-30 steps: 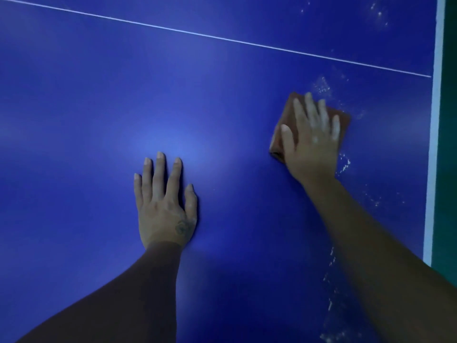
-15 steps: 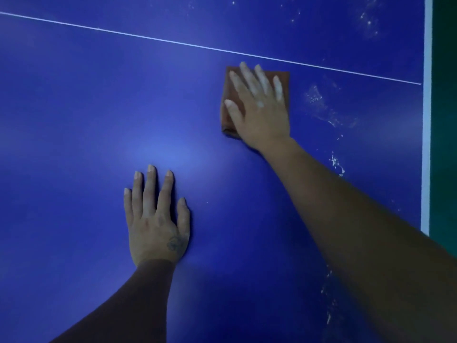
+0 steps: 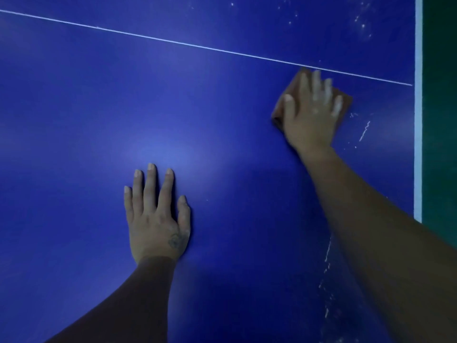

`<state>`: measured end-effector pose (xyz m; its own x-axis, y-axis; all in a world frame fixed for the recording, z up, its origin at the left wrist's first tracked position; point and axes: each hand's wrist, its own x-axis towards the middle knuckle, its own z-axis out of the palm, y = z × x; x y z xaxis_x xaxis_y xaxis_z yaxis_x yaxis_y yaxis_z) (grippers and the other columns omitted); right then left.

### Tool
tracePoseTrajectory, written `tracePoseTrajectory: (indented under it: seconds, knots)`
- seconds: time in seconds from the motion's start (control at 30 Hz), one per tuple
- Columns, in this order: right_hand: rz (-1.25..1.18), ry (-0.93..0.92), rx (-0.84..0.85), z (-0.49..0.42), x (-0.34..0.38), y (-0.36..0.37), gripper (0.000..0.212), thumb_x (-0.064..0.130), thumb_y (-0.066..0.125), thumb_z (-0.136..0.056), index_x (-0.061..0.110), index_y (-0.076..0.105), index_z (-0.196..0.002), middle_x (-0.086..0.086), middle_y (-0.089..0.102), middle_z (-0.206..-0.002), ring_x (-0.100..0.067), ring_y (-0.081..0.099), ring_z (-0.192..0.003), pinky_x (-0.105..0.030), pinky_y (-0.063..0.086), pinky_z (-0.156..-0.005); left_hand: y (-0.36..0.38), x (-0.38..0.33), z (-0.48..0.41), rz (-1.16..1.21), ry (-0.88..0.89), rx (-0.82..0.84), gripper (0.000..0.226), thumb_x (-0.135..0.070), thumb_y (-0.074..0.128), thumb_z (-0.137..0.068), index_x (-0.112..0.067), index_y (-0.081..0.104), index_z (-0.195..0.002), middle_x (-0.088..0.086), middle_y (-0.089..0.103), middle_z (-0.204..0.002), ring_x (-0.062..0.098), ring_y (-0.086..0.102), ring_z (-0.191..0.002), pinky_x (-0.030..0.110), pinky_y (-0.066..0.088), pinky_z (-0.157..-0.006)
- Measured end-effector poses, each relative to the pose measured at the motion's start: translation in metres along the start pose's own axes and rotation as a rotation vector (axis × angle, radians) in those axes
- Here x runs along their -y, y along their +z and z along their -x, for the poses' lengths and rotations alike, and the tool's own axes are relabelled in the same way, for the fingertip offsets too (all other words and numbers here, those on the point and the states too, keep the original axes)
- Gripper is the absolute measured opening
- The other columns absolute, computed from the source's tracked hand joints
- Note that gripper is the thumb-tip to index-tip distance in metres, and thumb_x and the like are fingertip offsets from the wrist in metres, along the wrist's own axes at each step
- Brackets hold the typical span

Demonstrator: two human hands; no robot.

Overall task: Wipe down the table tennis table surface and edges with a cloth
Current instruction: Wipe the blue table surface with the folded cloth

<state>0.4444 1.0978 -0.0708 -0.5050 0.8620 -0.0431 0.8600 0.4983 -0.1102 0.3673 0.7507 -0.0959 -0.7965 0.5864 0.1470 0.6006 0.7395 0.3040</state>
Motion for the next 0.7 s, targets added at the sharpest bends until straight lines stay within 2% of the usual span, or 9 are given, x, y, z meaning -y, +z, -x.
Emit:
tracePoseTrajectory:
  seconds: [0.1, 0.2, 0.4, 0.5, 0.6, 0.7]
  knots:
    - [0.025, -0.201, 0.016, 0.019, 0.031, 0.007, 0.067, 0.056, 0.023, -0.112, 0.024, 0.022, -0.171, -0.001, 0.014, -0.18, -0.029, 0.012, -0.166, -0.058, 0.008, -0.132, 0.001, 0.002, 0.001, 0.001, 0.002, 0.005, 0.06, -0.036, 0.051, -0.108, -0.015, 0.049, -0.163, 0.013, 0.032, -0.177, 0.036, 0.021, -0.167, 0.061, 0.015, -0.135]
    - [0.004, -0.303, 0.033, 0.02, 0.012, 0.007, 0.066, 0.056, 0.026, -0.113, 0.026, 0.025, -0.171, 0.002, 0.015, -0.18, -0.027, 0.012, -0.166, -0.057, 0.008, -0.133, 0.002, 0.003, 0.001, 0.005, 0.01, -0.002, 0.059, -0.036, 0.05, -0.108, -0.014, 0.049, -0.163, 0.014, 0.032, -0.177, 0.037, 0.021, -0.167, 0.061, 0.016, -0.134]
    - [-0.029, 0.114, 0.005, 0.002, -0.097, -0.011, 0.069, 0.059, 0.023, -0.111, 0.027, 0.018, -0.172, 0.002, 0.01, -0.181, -0.026, 0.005, -0.167, -0.059, 0.004, -0.133, 0.001, 0.001, 0.002, 0.004, 0.001, -0.004, 0.059, -0.037, 0.049, -0.109, -0.014, 0.05, -0.163, 0.013, 0.032, -0.177, 0.036, 0.022, -0.167, 0.059, 0.013, -0.135]
    - [-0.062, 0.237, 0.007, 0.011, -0.103, -0.014, 0.071, 0.06, 0.022, -0.11, 0.025, 0.018, -0.172, 0.0, 0.009, -0.181, -0.028, 0.003, -0.167, -0.061, 0.003, -0.133, 0.001, 0.001, 0.001, -0.002, 0.003, -0.003, 0.058, -0.037, 0.05, -0.109, -0.014, 0.05, -0.163, 0.014, 0.033, -0.176, 0.037, 0.023, -0.167, 0.059, 0.014, -0.135]
    - [-0.045, 0.207, -0.001, 0.032, -0.069, -0.009, 0.069, 0.057, 0.022, -0.112, 0.024, 0.017, -0.172, -0.002, 0.009, -0.181, -0.029, 0.003, -0.167, -0.062, 0.003, -0.132, -0.001, -0.001, 0.001, -0.002, -0.003, 0.003, 0.059, -0.036, 0.05, -0.109, -0.015, 0.05, -0.163, 0.014, 0.032, -0.177, 0.037, 0.022, -0.167, 0.059, 0.014, -0.135]
    - [-0.019, -0.008, 0.035, 0.058, -0.032, -0.001, 0.067, 0.057, 0.02, -0.113, 0.025, 0.016, -0.172, 0.0, 0.009, -0.181, -0.028, 0.004, -0.167, -0.059, 0.002, -0.133, -0.001, -0.001, 0.002, -0.006, -0.007, 0.013, 0.059, -0.038, 0.048, -0.109, -0.015, 0.048, -0.164, 0.013, 0.031, -0.178, 0.035, 0.02, -0.167, 0.057, 0.011, -0.136]
